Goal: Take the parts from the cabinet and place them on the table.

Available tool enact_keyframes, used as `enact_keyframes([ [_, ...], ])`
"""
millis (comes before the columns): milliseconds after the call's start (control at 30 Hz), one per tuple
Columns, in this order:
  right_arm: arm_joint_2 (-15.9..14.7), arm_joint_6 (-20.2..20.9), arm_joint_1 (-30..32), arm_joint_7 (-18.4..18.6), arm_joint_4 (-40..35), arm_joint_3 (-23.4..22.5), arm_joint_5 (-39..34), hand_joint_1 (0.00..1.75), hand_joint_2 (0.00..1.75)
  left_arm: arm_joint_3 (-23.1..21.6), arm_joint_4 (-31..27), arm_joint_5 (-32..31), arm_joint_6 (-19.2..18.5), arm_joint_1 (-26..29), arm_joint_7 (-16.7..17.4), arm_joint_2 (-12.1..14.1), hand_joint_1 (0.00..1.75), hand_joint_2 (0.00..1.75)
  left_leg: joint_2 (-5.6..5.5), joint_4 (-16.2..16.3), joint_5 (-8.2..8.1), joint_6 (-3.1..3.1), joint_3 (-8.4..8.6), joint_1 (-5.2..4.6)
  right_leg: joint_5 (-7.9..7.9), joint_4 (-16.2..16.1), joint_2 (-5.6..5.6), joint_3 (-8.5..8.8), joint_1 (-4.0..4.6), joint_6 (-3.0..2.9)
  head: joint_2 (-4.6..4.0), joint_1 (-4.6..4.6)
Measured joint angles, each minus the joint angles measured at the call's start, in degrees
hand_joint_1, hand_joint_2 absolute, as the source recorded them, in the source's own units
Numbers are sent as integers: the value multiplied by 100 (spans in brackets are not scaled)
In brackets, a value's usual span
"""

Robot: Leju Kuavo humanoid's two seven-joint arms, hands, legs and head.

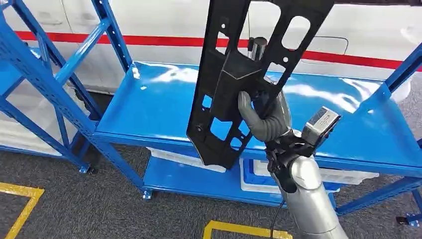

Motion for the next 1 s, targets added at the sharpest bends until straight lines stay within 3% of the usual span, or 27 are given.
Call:
enact_keyframes([
  [33, -2, 9, 0, -7, 0, 2, 8, 175, 175, 0, 0, -9, -4, 3, -7, 0, 0, 175, -1, 17, -5, -33, -22, 18, 29, -16, -1, -19, -26, -63, 2, 9],
  [67, -4, 13, -5, -9, 0, 2, 22, 175, 175, -2, 0, -15, -4, -1, -18, -7, 0, 175, -2, 91, -108, -67, -63, 43, 55, -28, -4, -37, -40, -127, 0, 11],
  [100, -4, 13, -4, -20, 0, 9, 28, 175, 175, -2, 0, -15, -9, -4, -35, -15, 0, 175, 6, 323, -336, -91, -154, 43, 81, -28, -8, -69, -29, -195, 0, -15],
  [167, -6, 13, 2, -37, 0, 13, 31, 175, 175, -2, 0, -24, -11, -11, -46, -15, 0, 175, 5, 1154, -852, -128, -484, 50, 132, -27, -13, -149, 2, -285, 0, -18],
  [200, -9, 13, 13, -39, 2, 15, 35, 175, 175, -2, 0, -24, -11, -11, -46, -15, 0, 175, 5, 1550, -1026, -134, -631, 50, 161, -25, -17, -196, 26, -325, 0, -24],
  [233, -9, 13, 28, -42, 2, 15, 37, 175, 175, -2, 0, -24, -13, -10, -46, -15, 0, 175, 5, 1736, -1049, -126, -679, 50, 195, -25, -18, -240, 45, -354, 0, -17],
  [267, -11, 13, 41, -42, 4, 17, 39, 175, 175, -2, 0, -33, -17, -11, -46, -20, 0, 175, 6, 1653, -950, -105, -596, 49, 227, -25, -17, -278, 62, -357, 2, -20],
  [300, -11, 13, 47, -42, 4, 17, 39, 175, 175, -2, 0, -33, -20, -16, -46, -20, 0, 175, 5, 1336, -741, -69, -389, 48, 269, -25, -14, -316, 79, -361, 0, -20],
  [367, -11, 13, 46, -48, 2, 17, 44, 175, 175, -2, 0, -35, -20, -39, -46, -20, 0, 175, -1, 355, -367, 41, 244, 22, 338, -25, -3, -361, 101, -341, 0, -20],
  [400, -9, 0, 47, -61, 2, 17, 72, 175, 175, -2, -2, -35, -20, -63, -46, -17, 0, 175, 1, -11, -502, 81, 448, 3, 378, -26, -6, -371, 112, -315, 0, -13],
  [433, -11, -62, 40, -90, 2, 17, 156, 175, 175, -4, -2, -44, -20, -75, -50, -20, 0, 175, 4, 10, -398, 46, 423, -32, 410, -39, -15, -381, 112, -268, 2, -2],
  [533, 7, -381, 89, -267, -7, 31, 639, 175, 175, -2, -2, -50, -20, -64, -79, -31, 0, 175, 1, -40, -298, 120, 359, -92, 547, -87, -38, -386, 86, -147, 0, -22],
  [567, 2, -492, 136, -337, -24, 31, 739, 175, 175, -2, 0, -50, -24, -58, -83, -59, 0, 175, 29, -136, -163, 166, 309, -10, 498, -25, -47, -418, 105, -136, 2, -24],
  [600, 2, -549, 172, -380, -53, 31, 794, 175, 175, -2, 0, -59, -28, -62, -85, -66, 0, 175, 34, -143, -98, 186, 254, -32, 271, 111, -41, -563, 106, -176, 2, -17],
  [633, 4, -579, 182, -385, -79, 37, 824, 175, 175, -2, -2, -68, -50, -61, -85, -66, 0, 175, 42, -141, -35, 232, 163, -33, -43, 441, -41, -676, 101, -246, 0, 5],
  [667, 4, -608, 190, -378, -109, 44, 833, 175, 175, -2, -2, -74, -63, -61, -85, -66, 0, 175, 47, -141, 33, 218, 79, -36, -332, 848, -43, -781, 96, -291, 2, 11],
  [700, 4, -623, 198, -372, -122, 55, 833, 175, 175, -2, -2, -77, -77, -63, -85, -66, 0, 175, 57, -139, 93, 225, -14, -36, -542, 1256, -42, -873, 85, -295, 0, 11],
  [733, 9, -634, 215, -358, -131, 63, 824, 175, 175, -2, -2, -81, -90, -63, -85, -66, 0, 175, 68, -131, 167, 219, -94, -36, -618, 1614, -42, -916, 82, -235, 0, 30],
  [767, 9, -638, 242, -354, -140, 72, 817, 175, 175, -2, -2, -83, -107, -61, -85, -66, 0, 175, 73, -130, 232, 209, -190, -34, -548, 1701, -43, -844, 75, -154, 2, 28],
  [800, 9, -638, 261, -352, -140, 77, 817, 175, 175, -2, 0, -88, -107, -61, -85, -68, 0, 175, 75, -120, 294, 192, -278, -30, -389, 1540, -43, -648, 69, -63, 0, 33],
  [833, 9, -638, 271, -350, -142, 85, 817, 175, 175, -2, 0, -92, -109, -63, -85, -72, 0, 175, 77, -106, 347, 168, -354, -25, -234, 1186, -44, -365, 60, 2, 2, 35],
  [867, 11, -638, 271, -350, -151, 92, 820, 175, 175, -2, 0, -92, -109, -66, -85, -74, 0, 175, 76, -85, 391, 141, -418, -22, -155, 699, -47, -7, 45, 24, 0, 35],
  [900, 11, -638, 267, -356, -175, 98, 820, 175, 175, -2, -2, -94, -109, -68, -85, -74, 0, 175, 75, -41, 425, 104, -473, -37, -285, 143, -49, 353, 29, -14, 0, 35],
  [933, 20, -638, 266, -372, -199, 105, 824, 175, 175, -2, -2, -94, -109, -69, -79, -74, 0, 175, 68, -8, 461, 70, -529, -58, -416, -201, -30, 593, 96, -76, 0, 33],
  [1000, 24, -638, 284, -409, -208, 109, 833, 175, 175, -2, -2, -92, -107, -67, -68, -76, 0, 175, 73, -10, 546, 16, -534, -55, -381, -175, -27, 456, 106, -141, 2, 9],
])
